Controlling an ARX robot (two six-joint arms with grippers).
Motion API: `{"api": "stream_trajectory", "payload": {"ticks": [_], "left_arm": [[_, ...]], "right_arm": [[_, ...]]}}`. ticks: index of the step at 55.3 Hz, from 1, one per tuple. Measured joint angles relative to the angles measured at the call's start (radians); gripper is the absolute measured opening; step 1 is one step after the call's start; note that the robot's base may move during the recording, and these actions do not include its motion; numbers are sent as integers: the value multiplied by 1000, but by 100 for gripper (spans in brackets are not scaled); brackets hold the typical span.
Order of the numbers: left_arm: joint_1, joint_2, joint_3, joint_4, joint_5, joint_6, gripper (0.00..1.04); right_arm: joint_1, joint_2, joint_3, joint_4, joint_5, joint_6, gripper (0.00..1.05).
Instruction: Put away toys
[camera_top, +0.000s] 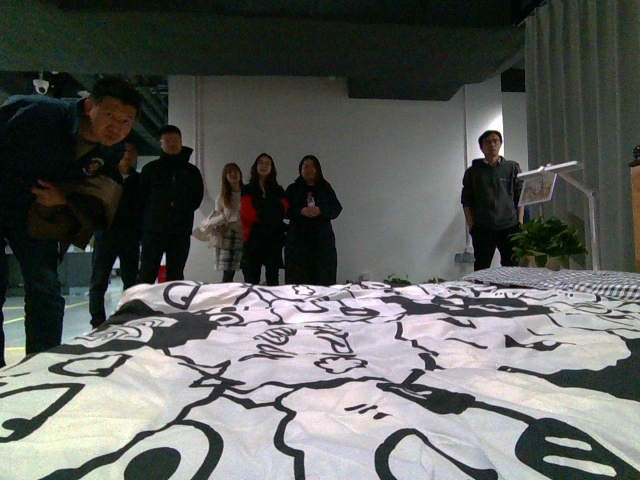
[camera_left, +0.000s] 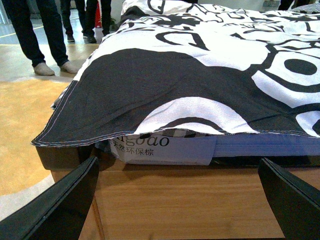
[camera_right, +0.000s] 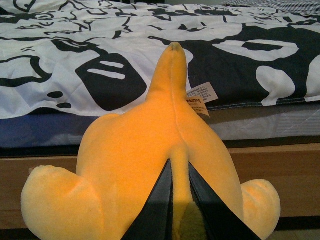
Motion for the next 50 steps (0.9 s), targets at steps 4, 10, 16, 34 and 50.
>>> {"api": "stream_trajectory", "payload": {"ticks": [4, 10, 16, 34, 50], "left_arm": [[0, 0, 0, 0, 0, 0, 98], [0, 0, 0, 0, 1, 0, 98], [0, 0, 0, 0, 2, 0, 98], [0, 0, 0, 0, 1, 0, 98], [0, 0, 0, 0, -1, 0, 98]], "right_arm": [[0, -57, -9, -56, 0, 0, 6], [0, -170, -9, -162, 0, 0, 6], [1, -182, -9, -167, 0, 0, 6], [1, -183, -9, -167, 0, 0, 6], [2, -183, -9, -167, -4, 0, 6]]}}
